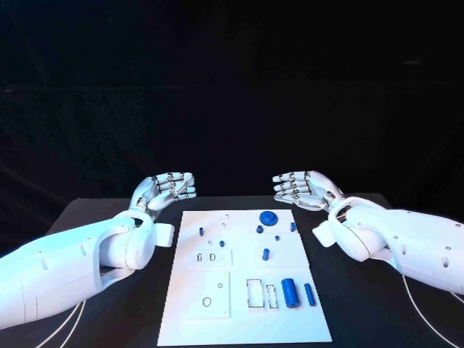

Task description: Assemble the parts on the task board

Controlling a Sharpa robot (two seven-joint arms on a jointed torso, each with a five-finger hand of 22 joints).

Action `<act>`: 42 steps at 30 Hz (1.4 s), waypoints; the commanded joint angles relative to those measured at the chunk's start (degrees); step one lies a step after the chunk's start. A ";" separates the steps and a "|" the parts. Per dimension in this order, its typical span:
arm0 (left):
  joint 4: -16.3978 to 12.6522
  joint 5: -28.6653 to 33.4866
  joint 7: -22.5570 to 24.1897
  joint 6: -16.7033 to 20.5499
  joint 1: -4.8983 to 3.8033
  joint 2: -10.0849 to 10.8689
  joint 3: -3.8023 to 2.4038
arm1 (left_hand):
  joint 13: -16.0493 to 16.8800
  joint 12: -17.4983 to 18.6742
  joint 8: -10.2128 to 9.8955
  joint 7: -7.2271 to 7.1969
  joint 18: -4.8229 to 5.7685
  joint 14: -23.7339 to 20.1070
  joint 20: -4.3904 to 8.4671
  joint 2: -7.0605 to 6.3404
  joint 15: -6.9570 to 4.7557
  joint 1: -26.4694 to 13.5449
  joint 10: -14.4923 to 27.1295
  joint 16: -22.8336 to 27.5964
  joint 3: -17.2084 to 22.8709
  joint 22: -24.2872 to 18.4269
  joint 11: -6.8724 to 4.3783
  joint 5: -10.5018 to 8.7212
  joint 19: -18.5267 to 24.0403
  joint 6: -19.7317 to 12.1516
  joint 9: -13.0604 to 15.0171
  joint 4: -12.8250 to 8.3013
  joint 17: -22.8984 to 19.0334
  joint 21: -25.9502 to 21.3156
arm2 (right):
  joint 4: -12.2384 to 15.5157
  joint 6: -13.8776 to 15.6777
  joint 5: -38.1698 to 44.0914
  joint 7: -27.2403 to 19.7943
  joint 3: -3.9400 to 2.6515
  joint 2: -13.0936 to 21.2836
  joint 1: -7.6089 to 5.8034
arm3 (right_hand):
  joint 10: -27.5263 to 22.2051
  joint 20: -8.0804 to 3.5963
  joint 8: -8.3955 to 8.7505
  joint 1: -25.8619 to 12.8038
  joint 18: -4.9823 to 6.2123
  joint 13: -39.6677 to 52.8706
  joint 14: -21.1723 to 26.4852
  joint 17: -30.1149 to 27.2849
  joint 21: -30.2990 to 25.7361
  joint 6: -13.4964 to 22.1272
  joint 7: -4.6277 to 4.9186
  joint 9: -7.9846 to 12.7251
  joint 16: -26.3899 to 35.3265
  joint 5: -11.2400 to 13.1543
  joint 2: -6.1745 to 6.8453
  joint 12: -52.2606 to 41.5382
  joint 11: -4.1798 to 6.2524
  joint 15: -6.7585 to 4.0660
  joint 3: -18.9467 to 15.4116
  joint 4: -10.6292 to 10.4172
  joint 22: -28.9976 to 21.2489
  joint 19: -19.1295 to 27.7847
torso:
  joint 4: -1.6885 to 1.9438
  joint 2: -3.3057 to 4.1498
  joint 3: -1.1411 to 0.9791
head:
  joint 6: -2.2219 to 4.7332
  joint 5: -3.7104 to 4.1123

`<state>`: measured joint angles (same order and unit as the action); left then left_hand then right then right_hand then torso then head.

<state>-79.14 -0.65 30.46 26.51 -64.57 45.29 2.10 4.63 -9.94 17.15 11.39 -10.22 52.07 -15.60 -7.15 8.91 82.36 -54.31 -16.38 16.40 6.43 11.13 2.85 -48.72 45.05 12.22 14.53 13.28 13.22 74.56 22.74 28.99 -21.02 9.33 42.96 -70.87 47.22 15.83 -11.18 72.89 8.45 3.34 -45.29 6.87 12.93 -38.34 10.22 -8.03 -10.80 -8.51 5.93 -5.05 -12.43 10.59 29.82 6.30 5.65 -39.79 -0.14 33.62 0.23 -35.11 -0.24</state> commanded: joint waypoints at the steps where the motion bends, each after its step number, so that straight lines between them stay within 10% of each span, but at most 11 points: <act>1: -1.01 -3.36 0.00 -2.51 -0.61 0.79 -0.16 | -0.11 0.12 0.45 2.26 -0.40 1.42 0.50 -0.22 -0.57 0.66 -1.99 -0.64 0.84 0.10 -0.54 -0.01 -1.42 1.35 0.25 -0.14 0.98 0.56 | -0.33 0.40 14.54 2.36 -0.11 0.05 -0.82 | 12.05 -2.06 -2.54 1.69 2.07 0.30 -12.96 1.41 4.54 -10.86 3.19 -1.50 -2.82 -0.30 1.56 0.29 2.18 -2.92 2.06 0.33 1.22 -11.32 | 0.15 1.25 -0.01 | 0.09 0.13; 7: -3.92 -5.99 -1.31 -3.49 -1.42 2.83 -0.40 | -0.21 1.00 0.65 1.47 -0.36 4.76 1.88 -1.47 -1.88 1.42 -5.65 -2.91 3.00 0.52 -1.56 0.00 -4.62 3.38 0.73 -0.97 3.75 2.22 | -0.62 -2.31 25.95 7.48 -0.16 0.06 -2.57 | 14.37 -3.36 -2.49 1.82 1.97 0.36 -16.56 2.39 6.63 -12.57 2.47 -1.64 -3.52 -0.40 2.31 1.05 2.98 -4.06 1.79 0.36 2.15 -13.54 | 0.38 2.86 0.00 | 0.42 0.44; 12: -7.47 -8.19 -2.45 -4.54 -1.82 5.04 -0.79 | -0.10 1.83 0.49 1.02 -0.30 8.04 3.45 -2.73 -3.18 1.20 -7.88 -7.73 4.85 1.67 -2.29 0.00 -7.99 4.41 1.28 -1.68 7.68 4.93 | -0.01 -5.14 38.42 13.02 -0.18 -0.02 -3.79 | 18.77 -8.14 -2.45 2.68 1.85 0.83 -29.91 9.58 19.14 -16.01 0.22 -2.60 -11.12 -4.23 4.27 1.16 5.59 -8.69 -2.07 1.43 9.36 -21.38 | 0.67 4.25 0.06 | 0.54 0.94; 17: -10.94 -9.38 -3.28 -5.95 -1.96 6.91 -1.05 | 0.06 2.95 0.03 0.82 -0.13 7.78 4.60 -3.59 -3.78 0.03 -8.69 -15.15 6.23 3.56 -2.65 0.11 -9.64 4.56 2.02 -2.38 13.39 8.40 | 1.10 -6.87 48.51 17.31 -0.19 -0.19 -4.48 | 21.96 -10.23 -1.93 1.37 1.99 2.11 -35.72 20.46 30.42 -18.55 -1.06 -4.47 -20.70 -5.62 5.46 1.07 7.23 -10.58 -1.07 1.09 17.08 -22.89 | 1.05 5.51 0.16 | 0.81 1.20; 21: -13.28 -10.36 -3.77 -7.27 -2.04 8.08 -1.20 | 0.16 3.39 -0.13 0.72 -0.10 7.14 4.90 -3.94 -4.03 -0.41 -8.82 -18.50 6.68 4.55 -2.68 0.00 -9.67 4.58 2.40 -2.87 15.81 10.03 | 1.84 -7.53 55.03 20.06 -0.19 -0.52 -4.71 | 22.41 -10.67 -1.54 0.40 2.06 3.31 -37.03 26.36 33.95 -18.87 -1.36 -5.89 -26.28 -6.29 6.38 0.86 7.47 -10.71 0.30 0.58 19.81 -23.41 | 1.29 6.33 0.27 | 0.91 1.44; 23: -14.15 -10.63 -3.90 -7.75 -2.08 8.45 -1.26 | 0.26 3.62 -0.20 0.63 -0.10 7.36 5.35 -4.15 -4.24 -0.84 -8.84 -21.69 6.69 5.83 -3.01 0.02 -10.91 4.63 2.68 -3.19 17.93 12.28 | 2.11 -7.83 57.71 21.30 -0.19 -0.76 -4.77 | 21.92 -10.33 -1.52 -0.79 -1.15 3.87 -41.06 43.92 49.24 -19.37 -1.12 -6.99 -44.59 -6.10 7.20 1.18 7.69 -10.85 1.52 -0.25 40.59 -33.21 | 1.47 6.75 0.36 | 0.97 1.62; 29: -15.96 -10.98 -4.22 -8.46 -2.31 9.27 -1.40 | 0.91 3.54 -0.28 0.03 -0.03 6.98 6.39 -4.31 -5.03 -1.82 -9.77 -31.18 7.35 10.24 -3.39 0.03 -10.97 5.00 3.69 -3.99 23.87 19.19 | 1.94 -8.21 62.13 23.66 -0.18 -1.88 -4.84 | 21.17 -9.93 -1.04 -1.98 -4.93 5.16 -41.22 58.66 66.00 -18.69 -1.23 -9.47 -60.04 -5.19 8.83 1.12 7.38 -10.43 3.26 -2.08 65.36 -42.28 | 1.80 7.64 0.53 | 0.83 1.83; 42: -17.42 -11.09 -4.52 -8.47 -3.07 10.27 -1.50 | 1.28 3.86 -0.77 -0.21 -0.13 6.80 6.91 -4.52 -5.41 -2.69 -9.71 -34.55 8.36 14.68 -3.64 0.04 -11.16 4.66 4.44 -4.38 25.36 26.26 | 1.07 -8.23 64.97 26.37 -0.13 -3.86 -4.82 | 19.33 -9.51 -0.61 -1.81 -6.24 5.58 -41.47 62.18 70.93 -17.84 -1.20 -10.92 -64.28 -4.97 9.04 1.25 7.06 -10.12 3.48 -3.07 73.21 -45.17 | 2.37 8.85 0.73 | 0.57 2.02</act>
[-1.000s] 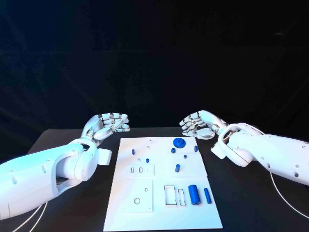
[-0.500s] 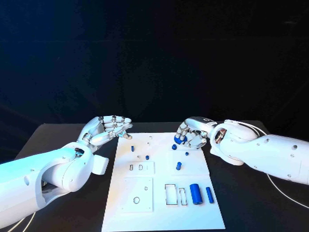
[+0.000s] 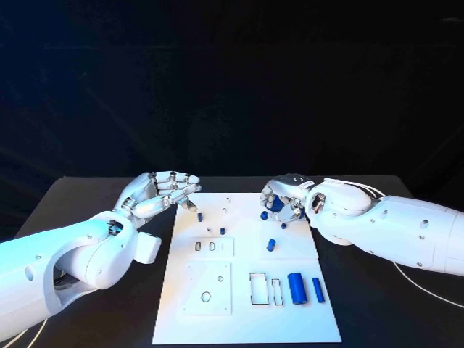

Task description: Assemble the parts on the task board

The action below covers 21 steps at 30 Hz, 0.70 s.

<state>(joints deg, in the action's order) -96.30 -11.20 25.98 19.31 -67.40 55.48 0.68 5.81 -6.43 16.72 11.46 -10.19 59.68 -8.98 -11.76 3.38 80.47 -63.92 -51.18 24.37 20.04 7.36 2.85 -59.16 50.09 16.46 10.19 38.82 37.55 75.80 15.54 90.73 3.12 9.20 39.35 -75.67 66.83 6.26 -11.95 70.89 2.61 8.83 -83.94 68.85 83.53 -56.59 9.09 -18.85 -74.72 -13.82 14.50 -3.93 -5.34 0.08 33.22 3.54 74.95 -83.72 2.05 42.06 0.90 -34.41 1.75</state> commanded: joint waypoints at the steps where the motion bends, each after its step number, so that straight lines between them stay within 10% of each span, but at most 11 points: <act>1: -0.26 -0.54 -0.05 -1.25 -0.28 0.11 -0.08 | 0.11 0.46 -0.40 -0.29 -0.12 -1.32 0.28 0.04 0.14 -0.89 0.07 0.57 0.48 1.55 0.16 0.02 -0.76 -0.43 0.26 -0.06 -0.34 2.71 | -0.22 -1.05 3.30 2.28 -0.01 -0.33 -0.02 | -0.32 0.08 0.19 0.18 -0.41 0.11 -2.82 0.23 0.38 0.43 -0.06 -0.15 -0.43 0.31 0.45 0.13 -0.03 0.39 0.09 -0.35 3.98 -1.26 | 0.22 0.47 0.06 | -0.13 0.08; 21: -0.28 -0.31 -0.28 -1.22 -0.59 0.30 -0.08 | 0.23 0.55 -0.51 -0.25 -0.15 -1.61 0.30 0.06 0.15 -1.25 0.24 0.86 0.80 3.23 0.19 0.02 -0.57 -0.51 0.54 -0.07 -0.65 5.37 | -1.47 -3.30 3.23 2.28 0.13 -1.82 0.32 | 0.58 0.06 -0.24 0.22 -0.71 0.72 -2.78 0.76 1.50 -0.31 -0.36 -1.14 -1.48 0.47 -0.37 -0.39 0.27 0.25 0.67 -1.17 5.84 -1.89 | 0.29 0.92 0.05 | -0.78 0.03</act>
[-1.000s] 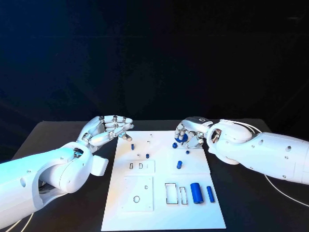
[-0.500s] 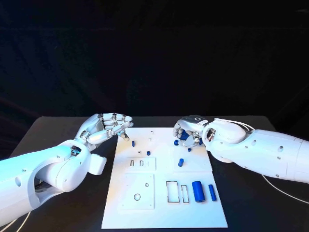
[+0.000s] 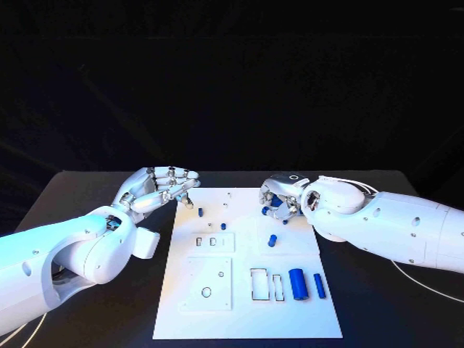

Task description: Assemble the parts on the task board

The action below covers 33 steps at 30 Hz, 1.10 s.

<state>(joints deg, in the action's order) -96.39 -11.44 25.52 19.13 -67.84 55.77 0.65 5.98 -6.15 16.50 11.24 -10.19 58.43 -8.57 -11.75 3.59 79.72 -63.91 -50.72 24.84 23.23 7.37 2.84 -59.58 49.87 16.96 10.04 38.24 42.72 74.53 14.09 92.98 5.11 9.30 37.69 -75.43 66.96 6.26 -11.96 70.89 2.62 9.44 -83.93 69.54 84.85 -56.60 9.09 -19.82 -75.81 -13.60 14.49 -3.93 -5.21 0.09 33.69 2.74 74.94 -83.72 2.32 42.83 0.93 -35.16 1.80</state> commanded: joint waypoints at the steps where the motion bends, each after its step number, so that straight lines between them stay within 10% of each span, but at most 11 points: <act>1: -0.20 -0.05 0.17 -1.06 -0.16 0.01 -0.06 | 0.05 0.26 -0.29 -0.04 -0.16 -0.36 -0.11 0.06 -0.07 -0.50 0.23 0.40 0.33 0.04 0.18 0.02 -0.14 -0.29 0.05 0.08 -0.08 0.20 | -0.25 -1.94 0.97 0.30 0.04 -0.20 0.09 | 0.55 0.05 -0.30 0.26 -0.72 0.15 -2.78 0.12 0.20 -0.42 -0.40 -0.25 -0.47 0.26 -0.45 -0.41 0.17 0.22 0.28 -0.40 5.90 -1.90 | 0.05 0.19 0.02 | -0.09 -0.09; 15: -0.36 0.39 0.09 -1.53 -0.27 0.15 -0.06 | 0.08 0.28 -0.30 -0.02 -0.17 -0.27 -0.11 0.21 -0.08 -0.54 0.26 0.38 0.51 0.49 0.18 0.03 0.00 -0.25 0.14 0.07 -0.14 0.90 | -0.77 -2.47 0.93 0.20 0.15 -0.66 0.30 | 1.81 -0.20 -1.13 0.82 -0.99 0.76 -2.68 0.23 1.06 -1.75 -0.87 -1.41 -1.07 0.27 -1.78 -0.79 0.63 -0.11 1.40 -0.88 7.41 -2.44 | -0.05 0.24 0.00 | -0.41 -0.28; 33: -0.17 0.87 -0.01 -1.63 -0.30 0.18 -0.06 | 0.11 0.29 -0.32 -0.02 -0.19 -0.12 -0.10 0.32 -0.11 -0.45 0.26 0.32 0.72 0.85 0.18 0.02 0.17 -0.25 0.21 -0.02 -0.18 1.46 | 0.20 7.27 0.31 2.49 0.13 -1.03 0.30 | 5.25 -1.43 -4.41 2.48 -1.39 2.71 -2.53 -0.46 2.22 -4.65 -2.32 -5.29 -1.40 1.75 -5.26 -1.91 2.18 -1.44 2.72 -0.67 9.56 -3.30 | -0.07 0.30 0.05 | 0.16 -0.52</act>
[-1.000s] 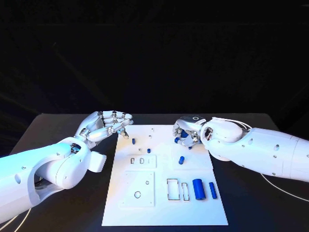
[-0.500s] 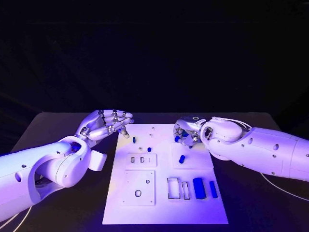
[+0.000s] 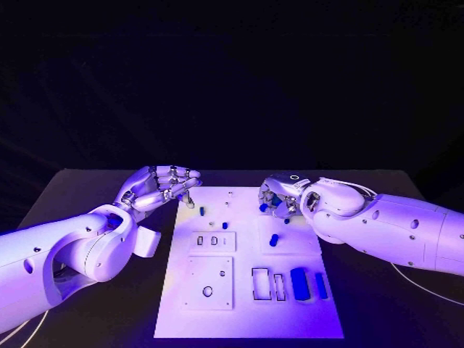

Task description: Assemble the parts on the task board

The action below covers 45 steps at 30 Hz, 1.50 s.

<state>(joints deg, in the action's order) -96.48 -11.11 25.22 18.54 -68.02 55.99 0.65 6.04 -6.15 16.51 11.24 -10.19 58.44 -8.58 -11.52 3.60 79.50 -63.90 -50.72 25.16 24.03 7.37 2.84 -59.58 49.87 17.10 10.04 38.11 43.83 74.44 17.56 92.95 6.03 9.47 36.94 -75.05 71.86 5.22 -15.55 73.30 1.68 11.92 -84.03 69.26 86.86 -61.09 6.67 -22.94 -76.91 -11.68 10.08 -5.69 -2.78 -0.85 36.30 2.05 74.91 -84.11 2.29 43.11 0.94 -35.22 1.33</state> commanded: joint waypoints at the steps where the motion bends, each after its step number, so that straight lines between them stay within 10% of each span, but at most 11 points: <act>1: -0.07 0.55 0.28 -1.05 -0.12 -0.03 -0.05 | 0.06 0.29 -0.32 -0.02 -0.19 -0.13 -0.09 0.09 -0.12 -0.22 0.26 0.32 0.40 0.05 0.18 0.02 0.17 -0.25 0.07 -0.01 -0.05 0.35 | 0.36 4.15 0.35 1.85 -0.05 -0.45 -0.13 | 0.34 -0.40 -0.82 0.08 -0.45 0.22 -2.43 -0.18 0.22 -0.15 0.10 -2.17 -0.30 -0.17 -0.84 -0.14 -0.26 -0.51 0.11 0.01 9.58 -2.91 | -0.04 0.05 0.03 | 0.32 -0.10; 23: 0.52 0.71 0.06 -1.15 -0.46 -0.36 -0.05 | 0.07 0.31 -0.35 -0.01 -0.19 -0.13 -0.09 0.14 -0.12 0.05 0.29 0.35 0.67 0.38 0.18 0.02 0.45 -0.26 0.14 -0.24 -0.12 0.84 | -7.63 7.37 0.47 6.64 -0.44 -10.81 -0.42 | 0.24 -0.36 -1.03 -0.92 -0.39 0.48 -2.40 -0.34 0.09 0.38 0.08 -2.98 -0.35 0.22 -0.55 0.11 -0.32 -0.44 -0.22 -0.43 9.36 -2.74 | 0.20 0.37 0.08 | 0.91 -0.32; 45: 0.73 0.71 -0.25 -1.58 -1.18 -0.83 -0.05 | 0.08 0.32 -0.37 0.00 -0.19 -0.14 -0.09 0.14 -0.12 0.11 0.30 0.37 0.75 0.48 0.19 0.02 0.56 -0.27 0.16 -0.31 -0.14 0.99 | -10.87 6.97 0.19 6.91 -0.67 -14.04 -0.38 | 0.30 -0.33 -1.05 -1.53 -0.39 0.63 -2.42 -0.23 0.09 0.67 0.11 -3.31 -0.50 0.30 -0.53 0.17 -0.37 -0.40 -0.31 -0.85 9.39 -2.74 | 0.50 0.70 0.20 | 0.57 -0.91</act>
<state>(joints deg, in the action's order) -95.68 -10.67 24.78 18.13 -69.05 55.31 0.65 6.07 -6.15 16.51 11.24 -10.18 58.44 -8.80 -11.53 3.61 79.50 -63.90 -50.72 25.55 24.47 7.37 2.85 -59.37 49.87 17.18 9.64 38.05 44.72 63.69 24.95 92.93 12.86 8.83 23.02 -75.43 72.04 5.24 -15.78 72.43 1.69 12.68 -84.03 68.99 86.85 -60.53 6.79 -22.94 -77.13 -11.41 9.88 -5.36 -2.99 -0.84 36.02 1.45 74.93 -84.11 2.77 43.77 1.16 -34.57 0.48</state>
